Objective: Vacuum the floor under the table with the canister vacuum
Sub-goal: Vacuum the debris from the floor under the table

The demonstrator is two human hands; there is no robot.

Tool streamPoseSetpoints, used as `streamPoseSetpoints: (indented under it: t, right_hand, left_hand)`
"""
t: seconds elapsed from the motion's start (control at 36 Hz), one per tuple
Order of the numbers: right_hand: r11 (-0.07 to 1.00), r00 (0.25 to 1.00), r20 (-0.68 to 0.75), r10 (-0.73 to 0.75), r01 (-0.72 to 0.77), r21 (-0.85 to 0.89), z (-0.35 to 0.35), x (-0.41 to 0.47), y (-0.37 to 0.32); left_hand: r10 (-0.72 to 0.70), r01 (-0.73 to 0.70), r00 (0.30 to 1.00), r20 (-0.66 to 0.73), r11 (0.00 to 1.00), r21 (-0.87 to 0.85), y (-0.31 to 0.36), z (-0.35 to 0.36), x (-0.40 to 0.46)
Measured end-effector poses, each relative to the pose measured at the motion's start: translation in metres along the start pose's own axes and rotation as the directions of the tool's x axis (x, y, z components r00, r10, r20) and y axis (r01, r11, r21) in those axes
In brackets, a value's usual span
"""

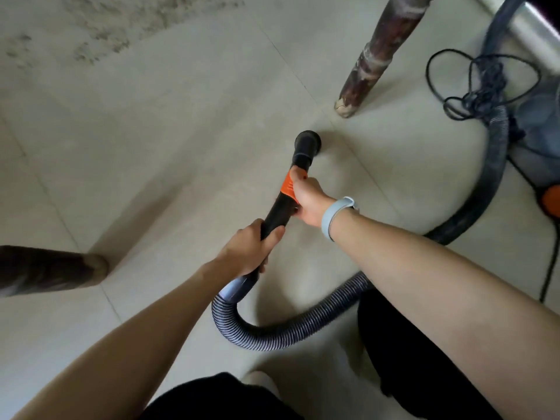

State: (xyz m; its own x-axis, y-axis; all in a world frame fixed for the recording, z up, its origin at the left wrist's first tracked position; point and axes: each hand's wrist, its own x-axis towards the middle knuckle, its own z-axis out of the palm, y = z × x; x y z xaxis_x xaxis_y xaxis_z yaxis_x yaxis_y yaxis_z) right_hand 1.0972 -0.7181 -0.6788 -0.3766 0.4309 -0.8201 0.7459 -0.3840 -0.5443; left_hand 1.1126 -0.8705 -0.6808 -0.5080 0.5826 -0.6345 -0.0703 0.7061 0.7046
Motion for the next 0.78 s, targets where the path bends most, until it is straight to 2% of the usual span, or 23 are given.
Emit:
streamPoseSetpoints:
  t: [0.08, 0.17, 0.31, 0.39, 0.5, 0.56, 0.61, 0.69, 0.78]
  right_hand:
    - [0.997, 0.999, -0.054, -0.002, -0.002, -0.081, 0.015, -0.017, 0.002]
    - [0.982, 0.993, -0.097, -0.068, 0.049, -0.182, 0.032, -0.017, 0.001]
    - [0.934, 0.983, 0.061, -0.172, 0.182, -0.308, 0.051, -0.008, -0.007]
    - [0.855, 0.963, 0.177, -0.205, 0.264, -0.446, 0.048, -0.007, -0.011]
    - [0.67, 0.919, 0.31, -0.244, 0.391, -0.631, 0.029, -0.003, -0.014]
    - [0.531, 0.888, 0.382, -0.257, 0.46, -0.711, 0.012, -0.002, -0.013]
    - [0.422, 0.865, 0.437, -0.246, 0.502, -0.755, -0.008, -0.001, -0.009]
    - [0.324, 0.855, 0.484, -0.185, 0.518, -0.792, -0.044, -0.006, 0.004]
    - [0.336, 0.868, 0.485, -0.109, 0.491, -0.803, -0.08, -0.015, 0.023]
  left_hand:
    - [-0.034, 0.032, 0.999, -0.036, 0.998, -0.052, -0.007, 0.009, -0.018]
    - [-0.081, 0.065, 0.988, -0.133, 0.99, -0.121, -0.013, 0.021, -0.025]
    - [-0.12, 0.018, 0.951, -0.283, 0.941, -0.338, -0.01, 0.04, -0.023]
    - [-0.129, 0.017, 0.956, -0.263, 0.921, -0.39, -0.002, 0.057, -0.023]
    - [-0.065, 0.024, 0.979, -0.193, 0.977, -0.21, -0.004, 0.077, -0.024]
    - [-0.077, 0.039, 0.96, -0.268, 0.989, -0.144, -0.016, 0.084, -0.024]
    - [-0.131, 0.139, 0.917, -0.376, 0.99, -0.006, -0.033, 0.088, -0.023]
    - [-0.185, 0.321, 0.893, -0.411, 0.901, 0.293, -0.053, 0.089, -0.025]
    - [-0.229, 0.369, 0.916, -0.329, 0.803, 0.467, -0.071, 0.091, -0.025]
